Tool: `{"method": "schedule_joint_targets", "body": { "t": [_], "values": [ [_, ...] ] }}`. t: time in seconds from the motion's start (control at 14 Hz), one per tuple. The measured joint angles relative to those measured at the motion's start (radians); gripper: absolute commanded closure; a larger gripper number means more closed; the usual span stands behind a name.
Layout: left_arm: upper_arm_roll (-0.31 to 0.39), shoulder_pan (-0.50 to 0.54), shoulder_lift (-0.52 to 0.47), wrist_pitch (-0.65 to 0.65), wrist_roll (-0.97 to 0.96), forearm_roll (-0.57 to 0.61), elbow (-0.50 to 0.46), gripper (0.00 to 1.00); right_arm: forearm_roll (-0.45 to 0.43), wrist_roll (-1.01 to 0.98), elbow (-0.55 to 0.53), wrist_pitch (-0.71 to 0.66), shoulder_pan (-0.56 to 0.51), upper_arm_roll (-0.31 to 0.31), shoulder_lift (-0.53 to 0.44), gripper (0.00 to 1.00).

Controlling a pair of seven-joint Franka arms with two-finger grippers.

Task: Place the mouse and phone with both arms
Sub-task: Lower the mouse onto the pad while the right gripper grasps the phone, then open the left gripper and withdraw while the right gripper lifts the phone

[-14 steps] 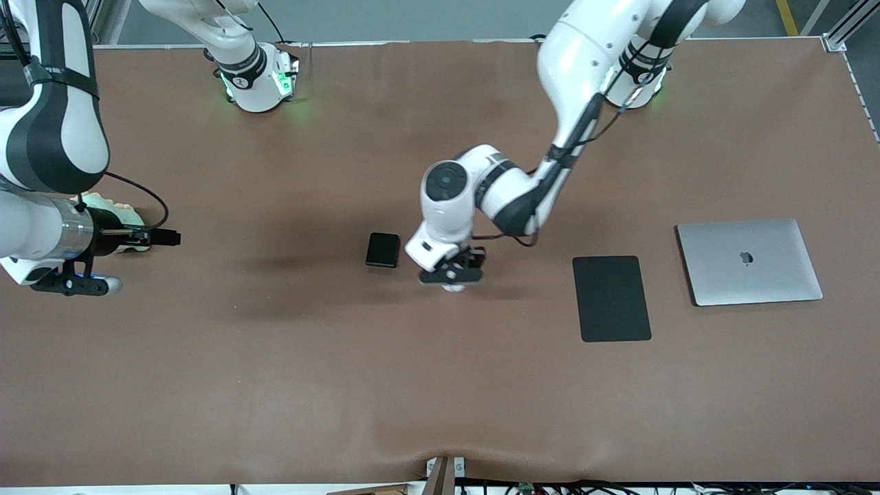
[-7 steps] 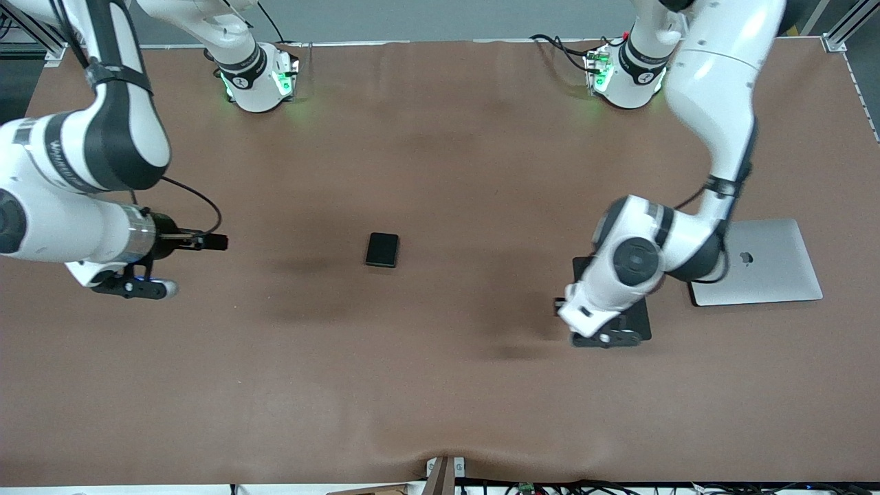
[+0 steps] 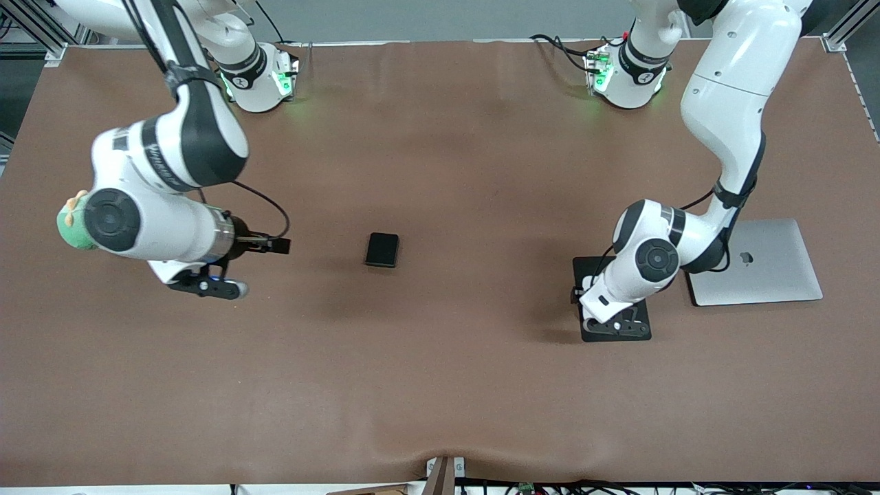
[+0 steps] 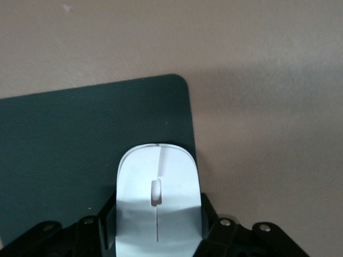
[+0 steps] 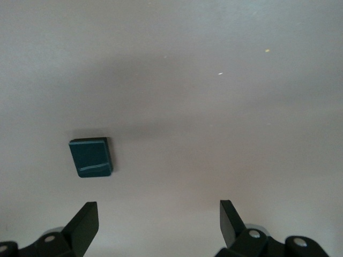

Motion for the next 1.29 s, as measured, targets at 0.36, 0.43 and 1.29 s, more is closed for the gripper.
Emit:
{"method": "schedule_joint_targets", "body": {
  "t": [0.36,0.43,1.29],
  "values": [
    [0.001,0.073,-0.022,0.005,0.089,0.0,0.001,0.76,0.015,0.083,-0.071,0.153,0.084,0.0,0.031,0.0],
    [0.001,0.08,-0.022,0.005,0.09,0.0,0.0,0.57,0.018,0.104,-0.085,0.187,0.102,0.001,0.039,0.0],
    [-0.001,0.08,-0.096,-0.059,0.088,0.0,0.016,0.0,0.074,0.166,-0.267,0.604,0.255,0.002,0.143,0.0]
  ]
}}
